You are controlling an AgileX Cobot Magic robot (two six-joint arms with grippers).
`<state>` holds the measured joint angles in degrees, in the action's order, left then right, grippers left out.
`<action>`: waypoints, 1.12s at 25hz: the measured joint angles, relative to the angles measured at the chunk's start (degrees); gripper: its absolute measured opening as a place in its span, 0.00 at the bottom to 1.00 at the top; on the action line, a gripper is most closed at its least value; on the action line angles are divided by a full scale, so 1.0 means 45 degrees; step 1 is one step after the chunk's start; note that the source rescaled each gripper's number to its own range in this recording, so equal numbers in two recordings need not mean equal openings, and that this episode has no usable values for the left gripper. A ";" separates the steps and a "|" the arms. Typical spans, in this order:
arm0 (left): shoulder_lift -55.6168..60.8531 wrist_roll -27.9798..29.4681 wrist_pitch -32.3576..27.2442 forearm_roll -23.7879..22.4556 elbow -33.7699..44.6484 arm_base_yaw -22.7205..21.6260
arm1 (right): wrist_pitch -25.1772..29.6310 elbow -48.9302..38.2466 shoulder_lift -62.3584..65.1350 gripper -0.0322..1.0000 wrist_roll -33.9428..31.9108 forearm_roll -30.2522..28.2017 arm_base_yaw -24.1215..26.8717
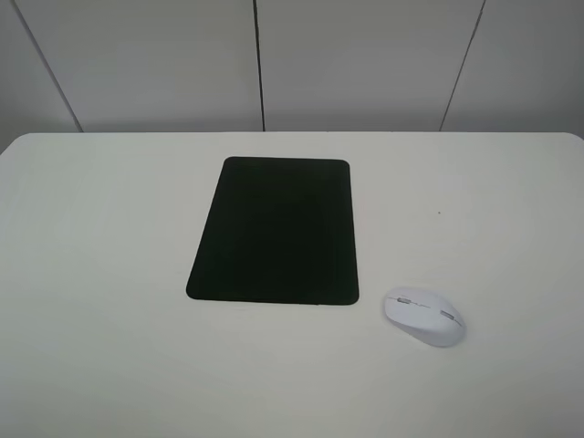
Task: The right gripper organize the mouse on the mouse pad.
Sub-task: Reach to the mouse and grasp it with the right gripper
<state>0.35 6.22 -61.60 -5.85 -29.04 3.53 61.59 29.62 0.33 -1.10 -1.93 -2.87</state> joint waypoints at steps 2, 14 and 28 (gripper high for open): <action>0.0000 0.0000 0.0000 0.0000 0.0000 0.0000 | 0.0000 0.0000 0.0000 0.98 0.0000 0.0000 0.0000; 0.0000 0.0000 0.0000 0.0000 0.0000 0.0000 | 0.0000 0.0000 0.0000 0.98 0.0000 0.0000 0.0000; 0.0000 0.0000 0.0000 0.0000 0.0000 0.0000 | 0.0000 0.0000 0.0000 0.98 0.0000 0.0000 0.0000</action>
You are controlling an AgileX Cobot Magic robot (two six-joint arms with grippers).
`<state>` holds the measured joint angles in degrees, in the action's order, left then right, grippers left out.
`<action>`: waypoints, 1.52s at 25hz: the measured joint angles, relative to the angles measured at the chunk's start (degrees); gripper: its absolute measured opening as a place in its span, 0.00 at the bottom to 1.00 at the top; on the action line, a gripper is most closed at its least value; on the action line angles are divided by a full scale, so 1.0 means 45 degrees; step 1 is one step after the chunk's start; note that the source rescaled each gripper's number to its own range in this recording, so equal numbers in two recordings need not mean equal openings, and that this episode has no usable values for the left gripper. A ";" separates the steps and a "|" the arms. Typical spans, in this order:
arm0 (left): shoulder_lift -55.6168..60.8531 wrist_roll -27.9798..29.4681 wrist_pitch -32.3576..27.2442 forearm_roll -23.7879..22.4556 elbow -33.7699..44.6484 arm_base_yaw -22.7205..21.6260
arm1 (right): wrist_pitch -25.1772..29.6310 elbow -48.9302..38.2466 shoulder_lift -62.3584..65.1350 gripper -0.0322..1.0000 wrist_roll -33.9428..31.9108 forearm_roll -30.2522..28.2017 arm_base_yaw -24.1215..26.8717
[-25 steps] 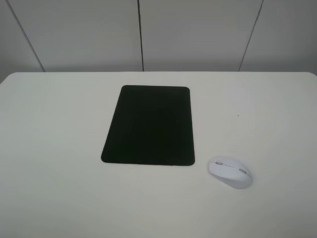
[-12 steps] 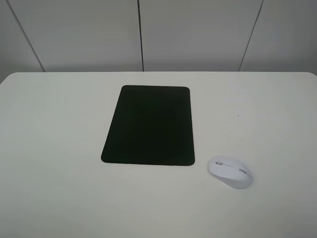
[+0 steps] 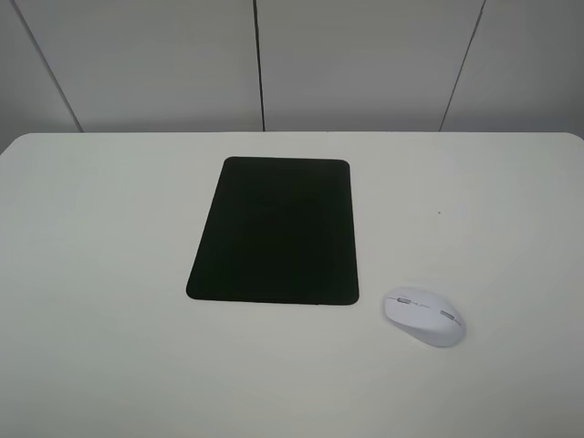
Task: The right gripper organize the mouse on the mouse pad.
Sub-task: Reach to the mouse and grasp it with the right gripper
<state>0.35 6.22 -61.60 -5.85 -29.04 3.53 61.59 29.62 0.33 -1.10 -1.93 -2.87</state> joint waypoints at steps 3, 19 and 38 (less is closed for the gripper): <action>0.0000 0.0000 0.0000 0.0000 0.0000 0.0000 | 0.0000 0.0000 0.0000 0.98 0.0000 0.0000 0.0000; 0.0000 0.0000 0.0000 0.0000 0.0000 0.0000 | 0.0000 0.0000 0.0000 0.98 -0.0021 0.0013 0.0000; 0.0000 0.0000 0.0000 0.0000 0.0000 0.0000 | -0.1714 0.1489 -0.9671 0.98 0.1443 0.0430 -0.0302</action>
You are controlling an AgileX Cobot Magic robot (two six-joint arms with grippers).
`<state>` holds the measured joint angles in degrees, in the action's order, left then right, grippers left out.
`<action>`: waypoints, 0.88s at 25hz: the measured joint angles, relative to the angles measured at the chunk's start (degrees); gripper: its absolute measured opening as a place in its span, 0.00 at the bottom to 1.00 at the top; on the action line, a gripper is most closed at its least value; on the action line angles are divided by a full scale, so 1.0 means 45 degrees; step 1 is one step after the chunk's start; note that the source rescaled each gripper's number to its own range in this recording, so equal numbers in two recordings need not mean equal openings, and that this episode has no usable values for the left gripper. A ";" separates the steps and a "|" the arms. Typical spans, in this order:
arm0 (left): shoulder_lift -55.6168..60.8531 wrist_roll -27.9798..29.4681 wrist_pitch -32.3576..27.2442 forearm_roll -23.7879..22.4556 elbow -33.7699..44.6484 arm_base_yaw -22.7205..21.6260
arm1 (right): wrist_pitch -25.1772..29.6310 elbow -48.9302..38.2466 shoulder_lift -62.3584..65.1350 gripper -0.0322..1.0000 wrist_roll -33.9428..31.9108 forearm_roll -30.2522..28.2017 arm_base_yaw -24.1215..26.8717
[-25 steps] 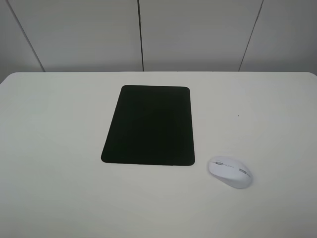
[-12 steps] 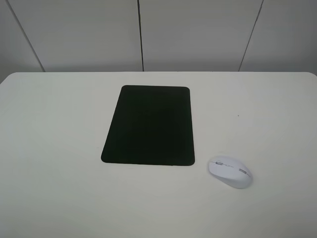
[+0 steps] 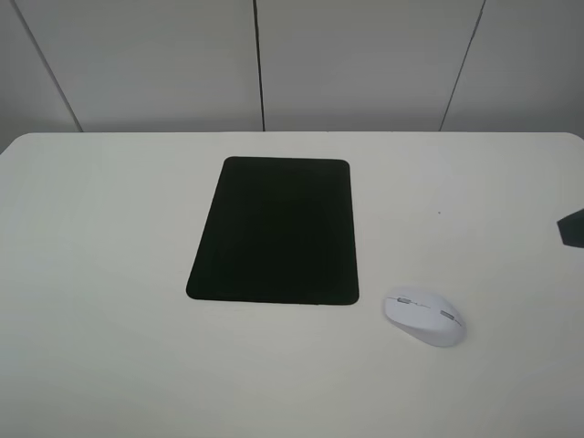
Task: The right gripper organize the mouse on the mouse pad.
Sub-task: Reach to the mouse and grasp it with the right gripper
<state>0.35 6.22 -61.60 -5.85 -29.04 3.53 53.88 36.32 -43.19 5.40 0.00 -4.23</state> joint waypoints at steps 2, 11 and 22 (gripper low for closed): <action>0.0000 0.0000 0.0000 0.0000 0.0000 0.0000 | -0.0651 0.0000 -0.0993 0.98 0.0308 -0.0147 -0.0593; 0.0000 0.0000 0.0000 0.0000 0.0000 0.0000 | -0.2421 0.0010 -0.5099 0.98 0.1400 -0.0621 -0.2616; 0.0000 0.0000 0.0000 0.0000 0.0000 0.0000 | -0.3062 0.0090 -0.8136 0.98 0.3847 0.0595 -0.4374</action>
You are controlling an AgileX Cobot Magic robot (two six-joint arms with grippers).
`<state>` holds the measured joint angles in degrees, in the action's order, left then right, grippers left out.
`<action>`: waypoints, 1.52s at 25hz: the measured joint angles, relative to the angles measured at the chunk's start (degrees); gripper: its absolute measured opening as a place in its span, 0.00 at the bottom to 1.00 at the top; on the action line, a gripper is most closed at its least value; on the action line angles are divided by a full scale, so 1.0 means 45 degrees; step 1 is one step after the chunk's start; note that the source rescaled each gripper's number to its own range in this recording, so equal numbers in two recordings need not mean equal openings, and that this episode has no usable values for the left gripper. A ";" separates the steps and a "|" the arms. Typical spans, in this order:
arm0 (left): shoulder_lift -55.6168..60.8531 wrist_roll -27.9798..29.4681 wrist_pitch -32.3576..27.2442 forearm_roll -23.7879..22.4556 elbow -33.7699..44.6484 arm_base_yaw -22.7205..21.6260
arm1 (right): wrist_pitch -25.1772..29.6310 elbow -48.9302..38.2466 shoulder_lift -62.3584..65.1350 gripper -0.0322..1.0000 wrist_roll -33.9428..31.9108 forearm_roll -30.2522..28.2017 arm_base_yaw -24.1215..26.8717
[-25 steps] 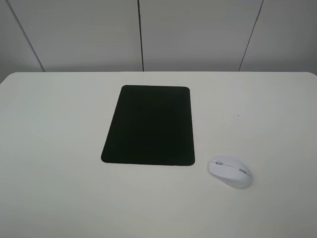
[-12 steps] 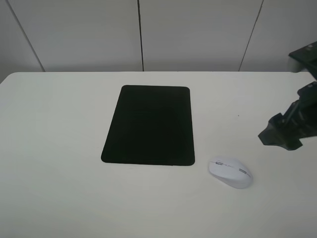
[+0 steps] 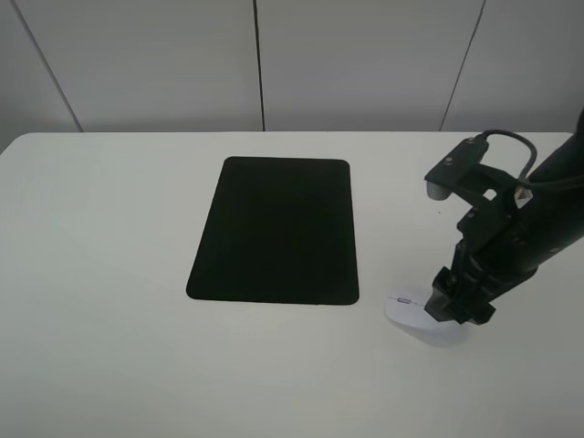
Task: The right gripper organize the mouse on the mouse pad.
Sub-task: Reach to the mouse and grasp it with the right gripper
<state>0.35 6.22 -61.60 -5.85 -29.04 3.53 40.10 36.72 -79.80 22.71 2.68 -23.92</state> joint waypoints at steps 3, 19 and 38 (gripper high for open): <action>0.0000 0.0000 0.0000 0.0000 0.0000 0.0000 | -0.0370 0.0000 -0.0674 0.98 0.0685 0.0339 -0.0364; 0.0000 0.0000 0.0000 -0.0484 0.0000 0.0000 | -0.1650 0.0014 -0.2909 0.99 0.0849 0.0313 -0.0382; 0.0000 -0.0004 0.0000 -0.0523 0.0000 0.0000 | -0.2822 0.0028 -0.4589 0.99 0.0849 0.0059 -0.0382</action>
<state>0.35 6.20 -61.60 -8.20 -29.04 3.53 27.40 36.85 -100.45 26.53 2.94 -25.64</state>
